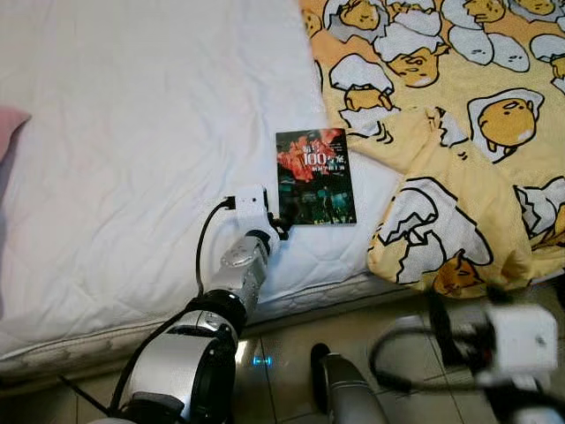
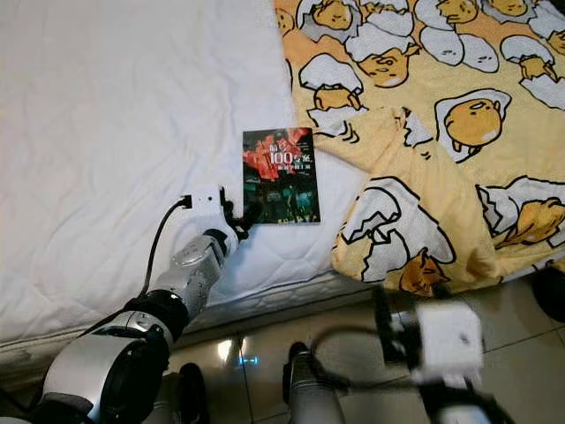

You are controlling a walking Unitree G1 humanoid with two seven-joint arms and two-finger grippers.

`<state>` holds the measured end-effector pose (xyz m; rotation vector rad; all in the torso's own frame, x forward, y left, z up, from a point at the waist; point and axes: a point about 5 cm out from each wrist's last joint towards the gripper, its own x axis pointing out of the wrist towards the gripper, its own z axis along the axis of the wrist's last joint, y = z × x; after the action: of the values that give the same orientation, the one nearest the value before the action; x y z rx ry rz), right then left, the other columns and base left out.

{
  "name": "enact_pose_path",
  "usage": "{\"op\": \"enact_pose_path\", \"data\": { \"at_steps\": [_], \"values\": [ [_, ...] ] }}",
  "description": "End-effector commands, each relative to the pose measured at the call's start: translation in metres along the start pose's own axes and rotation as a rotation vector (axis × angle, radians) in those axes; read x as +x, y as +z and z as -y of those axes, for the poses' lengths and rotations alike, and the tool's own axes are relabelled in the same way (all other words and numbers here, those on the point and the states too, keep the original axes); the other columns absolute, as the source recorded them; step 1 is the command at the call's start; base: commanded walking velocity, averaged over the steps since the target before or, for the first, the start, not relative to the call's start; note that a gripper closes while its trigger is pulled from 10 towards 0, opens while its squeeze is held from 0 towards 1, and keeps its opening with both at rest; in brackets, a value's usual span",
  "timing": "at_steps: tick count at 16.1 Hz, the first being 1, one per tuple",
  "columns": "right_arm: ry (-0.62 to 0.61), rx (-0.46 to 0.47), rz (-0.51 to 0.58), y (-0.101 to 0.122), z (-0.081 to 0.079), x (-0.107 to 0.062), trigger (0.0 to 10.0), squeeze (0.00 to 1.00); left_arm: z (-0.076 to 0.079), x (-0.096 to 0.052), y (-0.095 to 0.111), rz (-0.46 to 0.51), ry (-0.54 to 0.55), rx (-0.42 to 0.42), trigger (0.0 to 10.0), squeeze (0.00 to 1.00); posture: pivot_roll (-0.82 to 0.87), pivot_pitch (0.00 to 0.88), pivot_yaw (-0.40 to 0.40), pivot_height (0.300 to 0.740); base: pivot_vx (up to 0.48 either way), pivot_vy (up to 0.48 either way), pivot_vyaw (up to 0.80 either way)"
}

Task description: Clean up the room

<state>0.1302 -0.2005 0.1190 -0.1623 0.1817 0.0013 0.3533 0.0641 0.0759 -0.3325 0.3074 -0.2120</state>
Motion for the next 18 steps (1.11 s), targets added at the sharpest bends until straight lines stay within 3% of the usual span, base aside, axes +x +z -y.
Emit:
{"op": "enact_pose_path", "data": {
  "at_steps": [1,3,6,9,13,18],
  "values": [
    [0.033,0.049,-0.071,-0.016,0.008,-0.005,10.0,0.0,0.009,-0.002,-0.014,-0.052,-0.025,-0.066,10.0,0.0,-0.41,0.33,-0.047,0.736,0.0,0.0,0.0],
    [0.066,0.098,-0.117,-0.028,0.012,-0.004,10.0,0.0,0.009,-0.001,-0.014,-0.057,-0.031,-0.144,10.0,0.0,-0.4,0.324,-0.044,0.736,0.0,0.0,0.0],
    [0.153,0.074,-0.103,-0.028,0.005,-0.001,10.0,0.0,0.011,0.0,-0.011,-0.057,-0.06,-0.209,10.0,0.0,-0.4,0.316,-0.04,0.736,0.0,0.0,0.0],
    [0.251,0.061,-0.088,-0.029,-0.007,0.001,10.0,0.0,0.03,0.002,-0.01,-0.072,-0.164,-0.16,10.0,0.0,-0.39,0.3,-0.035,0.736,0.0,0.0,0.0],
    [0.377,0.04,-0.06,-0.024,-0.028,0.0,10.0,0.0,0.047,0.002,-0.014,-0.115,-0.254,-0.211,10.0,0.0,-0.39,0.304,-0.034,0.736,0.0,0.0,0.0],
    [0.355,0.04,-0.065,-0.027,-0.028,0.002,10.0,0.0,0.063,-0.001,-0.02,-0.142,-0.325,-0.181,10.0,0.0,-0.38,0.309,-0.031,0.736,0.0,0.0,0.0]
  ]
}}
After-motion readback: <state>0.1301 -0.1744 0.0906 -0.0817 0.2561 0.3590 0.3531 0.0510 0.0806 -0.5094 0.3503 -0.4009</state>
